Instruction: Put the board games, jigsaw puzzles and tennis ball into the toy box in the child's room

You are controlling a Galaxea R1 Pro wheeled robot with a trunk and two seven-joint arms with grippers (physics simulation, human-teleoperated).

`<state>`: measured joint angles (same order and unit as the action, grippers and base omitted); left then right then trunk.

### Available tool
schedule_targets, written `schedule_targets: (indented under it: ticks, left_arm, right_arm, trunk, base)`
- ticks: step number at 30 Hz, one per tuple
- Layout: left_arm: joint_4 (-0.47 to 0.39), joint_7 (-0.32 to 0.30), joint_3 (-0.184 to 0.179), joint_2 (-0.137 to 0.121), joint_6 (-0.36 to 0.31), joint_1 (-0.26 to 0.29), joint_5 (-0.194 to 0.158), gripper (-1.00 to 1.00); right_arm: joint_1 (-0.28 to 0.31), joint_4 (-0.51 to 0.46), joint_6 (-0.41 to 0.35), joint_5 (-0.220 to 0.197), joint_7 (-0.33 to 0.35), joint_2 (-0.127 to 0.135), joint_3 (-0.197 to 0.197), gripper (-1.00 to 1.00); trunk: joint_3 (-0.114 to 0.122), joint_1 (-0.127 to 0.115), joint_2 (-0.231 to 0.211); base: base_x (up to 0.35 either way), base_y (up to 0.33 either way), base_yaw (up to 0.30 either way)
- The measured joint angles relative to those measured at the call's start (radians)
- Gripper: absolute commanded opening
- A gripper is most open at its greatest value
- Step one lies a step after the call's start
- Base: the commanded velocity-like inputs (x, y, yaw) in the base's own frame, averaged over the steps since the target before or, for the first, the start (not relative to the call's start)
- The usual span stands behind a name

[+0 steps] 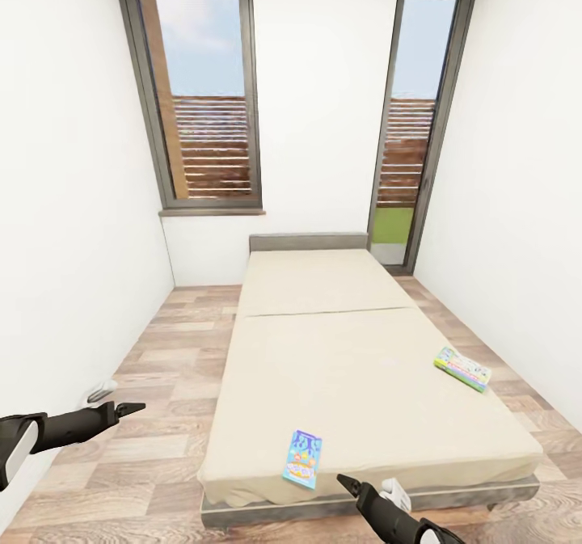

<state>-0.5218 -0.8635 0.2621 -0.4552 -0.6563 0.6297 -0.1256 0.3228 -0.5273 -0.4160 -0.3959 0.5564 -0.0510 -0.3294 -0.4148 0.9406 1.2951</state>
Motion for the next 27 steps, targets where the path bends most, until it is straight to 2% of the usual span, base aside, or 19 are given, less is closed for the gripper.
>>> schedule_targets:
  ticks: [20,27]
  left_arm:
    - [0.0,-0.001,0.0,0.001,0.001,0.0,-0.001,1.0]
    - [0.0,-0.001,0.001,0.001,0.0,0.0,-0.001,1.0]
  right_arm:
    - [-0.001,0.0,0.007,-0.019,0.009,0.001,-0.002,1.0]
    - [-0.001,0.0,0.01,-0.039,0.002,-0.003,-0.001,1.0]
  trunk:
    - [-0.063,0.077,0.14]
    - [-0.085,0.104,0.189]
  base:
    - [0.0,0.0,0.0]
    - [0.0,0.0,0.0]
